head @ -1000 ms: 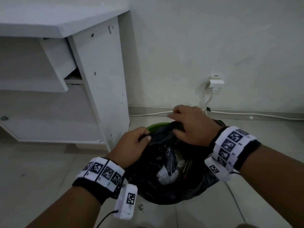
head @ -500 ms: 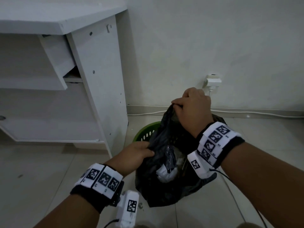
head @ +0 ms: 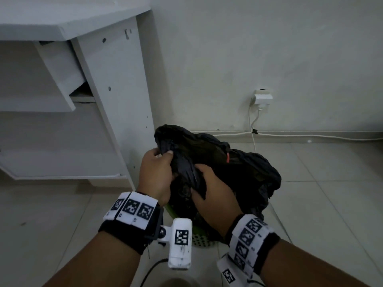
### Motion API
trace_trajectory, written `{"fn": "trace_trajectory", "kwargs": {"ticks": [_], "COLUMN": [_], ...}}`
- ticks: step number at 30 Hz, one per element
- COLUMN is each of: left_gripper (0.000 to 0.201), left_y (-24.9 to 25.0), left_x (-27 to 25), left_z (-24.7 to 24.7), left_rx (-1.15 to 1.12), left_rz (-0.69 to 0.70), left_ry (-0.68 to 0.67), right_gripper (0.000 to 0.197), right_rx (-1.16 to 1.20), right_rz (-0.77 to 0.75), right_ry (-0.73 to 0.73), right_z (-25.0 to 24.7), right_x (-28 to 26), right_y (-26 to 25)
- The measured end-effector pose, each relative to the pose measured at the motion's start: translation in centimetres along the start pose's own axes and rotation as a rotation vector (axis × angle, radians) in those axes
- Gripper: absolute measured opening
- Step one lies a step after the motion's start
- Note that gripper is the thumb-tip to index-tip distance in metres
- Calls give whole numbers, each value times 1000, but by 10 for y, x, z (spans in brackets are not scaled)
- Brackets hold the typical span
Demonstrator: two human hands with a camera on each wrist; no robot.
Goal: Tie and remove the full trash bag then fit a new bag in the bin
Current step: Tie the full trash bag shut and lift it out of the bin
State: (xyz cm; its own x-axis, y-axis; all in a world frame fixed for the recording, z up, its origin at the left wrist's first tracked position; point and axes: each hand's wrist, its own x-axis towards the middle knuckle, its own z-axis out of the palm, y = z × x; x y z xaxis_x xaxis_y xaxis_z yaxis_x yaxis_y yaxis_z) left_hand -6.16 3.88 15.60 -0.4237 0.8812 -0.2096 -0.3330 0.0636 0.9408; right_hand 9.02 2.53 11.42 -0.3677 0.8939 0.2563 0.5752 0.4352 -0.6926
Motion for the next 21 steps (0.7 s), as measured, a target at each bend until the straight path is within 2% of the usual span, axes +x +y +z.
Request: {"fn": "trace_trajectory", "kwargs": {"ticks": [2,3,4,5,6,7,8,10,12,15,18,21], "left_gripper": [42,56,66,66,58,45,35,33,35,41,50,47], "left_y": [-5,-5,-4,-5,-5,-4,-1,3,10,14,18,19], "left_x": [1,-1,-3,-5,-7,-8,-9,-8,-4,7,12,17], "left_z": [-2,-3,-5,-7,-8,-8,-7,-5,-5,-9,-19,-29], "left_rx": [27,175,389,593,762,896,996,1049,968,944,940,1017], "left_rz": [60,157,320,534,746,904,981,972,992,988,911,851], "left_ry": [8,50,99,108,67,-4,-84,-226,-249,-167,-56,-12], "right_gripper": [25,19,19,21,24,26,26,25,24,23,14,6], "right_rx": [-46,-51,-48,-49,-53,-58,-64,-96,-151,-287,-440,-294], "right_rz": [-10,-24,-43,-70,-102,-138,-175,-225,-230,-172,-32,123], "right_ry": [65,87,97,94,88,79,73,89,149,242,161,90], "right_z": [-5,-9,-14,-20,-27,-34,-41,-54,-63,-71,-72,-73], "right_x": [1,3,6,10,15,20,25,32,36,35,31,27], "right_y": [9,12,13,11,9,5,1,-6,-9,-4,13,28]}}
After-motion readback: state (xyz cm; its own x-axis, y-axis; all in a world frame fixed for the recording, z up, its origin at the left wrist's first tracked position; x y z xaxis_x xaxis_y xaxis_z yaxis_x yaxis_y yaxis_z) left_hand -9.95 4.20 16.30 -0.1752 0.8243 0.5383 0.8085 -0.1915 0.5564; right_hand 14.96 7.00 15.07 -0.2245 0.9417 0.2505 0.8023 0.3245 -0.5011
